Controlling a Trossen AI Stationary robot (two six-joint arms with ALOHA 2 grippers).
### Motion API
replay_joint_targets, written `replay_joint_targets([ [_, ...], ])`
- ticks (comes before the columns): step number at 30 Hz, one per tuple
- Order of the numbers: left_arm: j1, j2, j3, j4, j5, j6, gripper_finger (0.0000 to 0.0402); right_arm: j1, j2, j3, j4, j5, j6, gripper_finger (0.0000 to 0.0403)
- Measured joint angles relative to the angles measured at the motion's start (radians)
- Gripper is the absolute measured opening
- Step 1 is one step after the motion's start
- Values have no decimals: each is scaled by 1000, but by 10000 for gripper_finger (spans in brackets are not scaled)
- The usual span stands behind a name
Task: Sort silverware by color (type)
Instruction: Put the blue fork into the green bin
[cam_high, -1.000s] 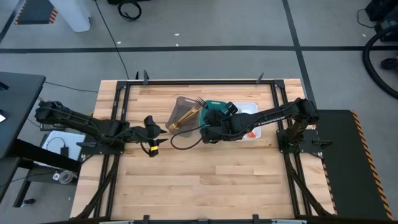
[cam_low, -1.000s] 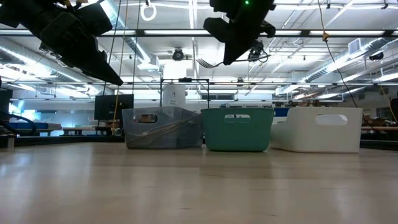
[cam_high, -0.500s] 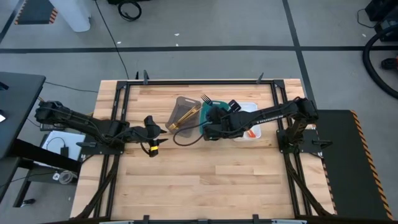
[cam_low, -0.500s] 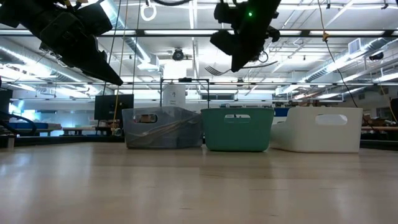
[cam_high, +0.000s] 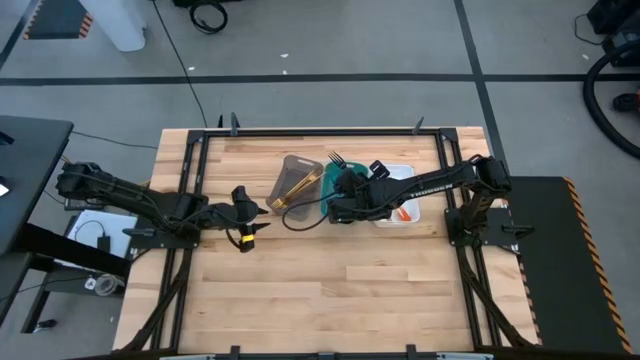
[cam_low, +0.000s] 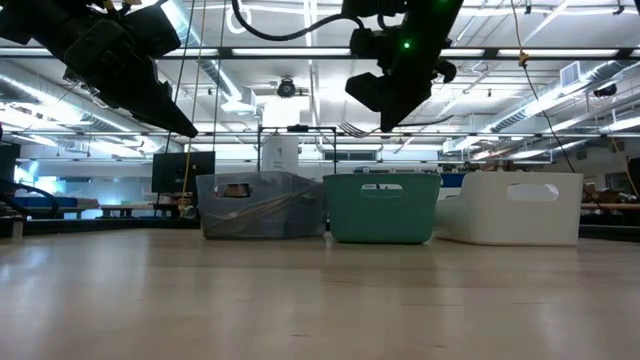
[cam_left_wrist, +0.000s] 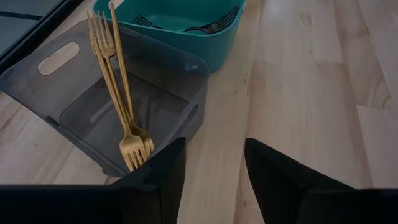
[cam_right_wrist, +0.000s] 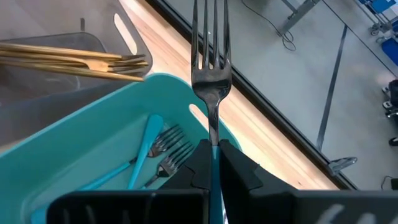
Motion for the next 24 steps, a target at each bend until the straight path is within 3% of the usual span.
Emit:
replay_joint_targets([
  [8,0,0,0,0,0,0,172,-2,0,-4,13,11,0,20],
  [24,0,0,0,-8,0,0,172,30,7,-11,100,163,-8,20],
])
